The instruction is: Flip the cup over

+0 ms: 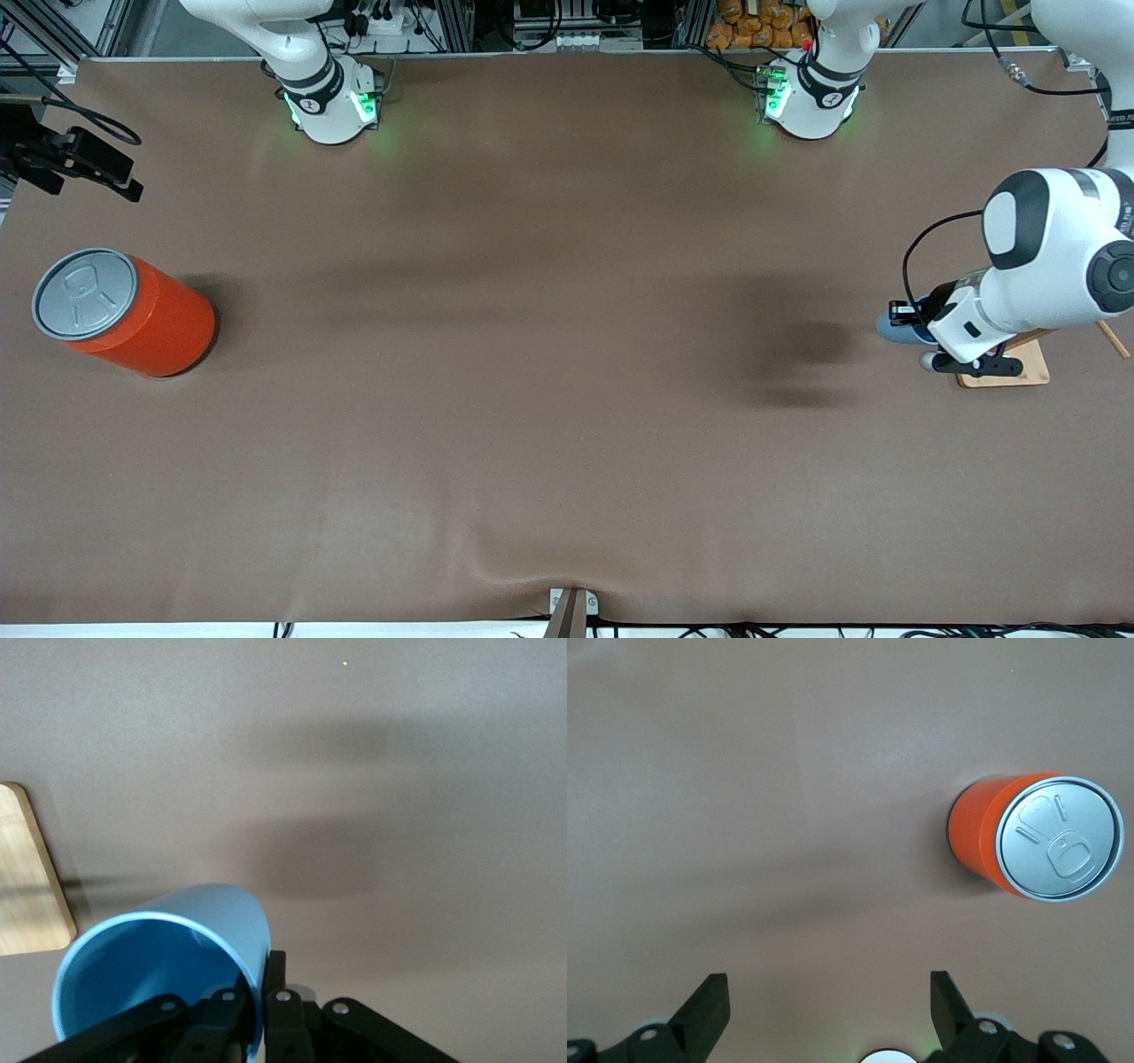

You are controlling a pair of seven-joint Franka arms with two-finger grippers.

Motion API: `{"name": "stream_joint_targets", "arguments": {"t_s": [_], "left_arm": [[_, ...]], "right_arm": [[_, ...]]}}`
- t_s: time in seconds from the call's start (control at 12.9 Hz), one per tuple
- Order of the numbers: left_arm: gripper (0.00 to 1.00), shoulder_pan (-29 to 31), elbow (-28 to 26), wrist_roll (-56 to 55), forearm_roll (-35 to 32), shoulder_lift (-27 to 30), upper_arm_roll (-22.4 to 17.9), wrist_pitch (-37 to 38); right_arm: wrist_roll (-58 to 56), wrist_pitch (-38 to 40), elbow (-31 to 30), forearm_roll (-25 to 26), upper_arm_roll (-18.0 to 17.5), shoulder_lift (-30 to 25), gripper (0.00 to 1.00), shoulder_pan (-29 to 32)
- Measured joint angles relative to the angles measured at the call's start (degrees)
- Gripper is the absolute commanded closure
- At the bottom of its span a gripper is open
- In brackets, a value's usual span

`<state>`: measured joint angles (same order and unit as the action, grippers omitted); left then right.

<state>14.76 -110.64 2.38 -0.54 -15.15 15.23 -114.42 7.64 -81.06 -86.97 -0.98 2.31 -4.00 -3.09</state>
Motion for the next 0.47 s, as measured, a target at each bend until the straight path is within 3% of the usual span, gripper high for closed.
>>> {"name": "stream_joint_targets", "arguments": {"t_s": [0.47], "left_arm": [[1.00, -0.51, -3.10, -8.02, -0.10, 0.43, 4.10, -7.78]], "right_arm": [[0.00, -0.13, 0.00, 0.00, 0.00, 0.00, 0.00, 0.00]]}}
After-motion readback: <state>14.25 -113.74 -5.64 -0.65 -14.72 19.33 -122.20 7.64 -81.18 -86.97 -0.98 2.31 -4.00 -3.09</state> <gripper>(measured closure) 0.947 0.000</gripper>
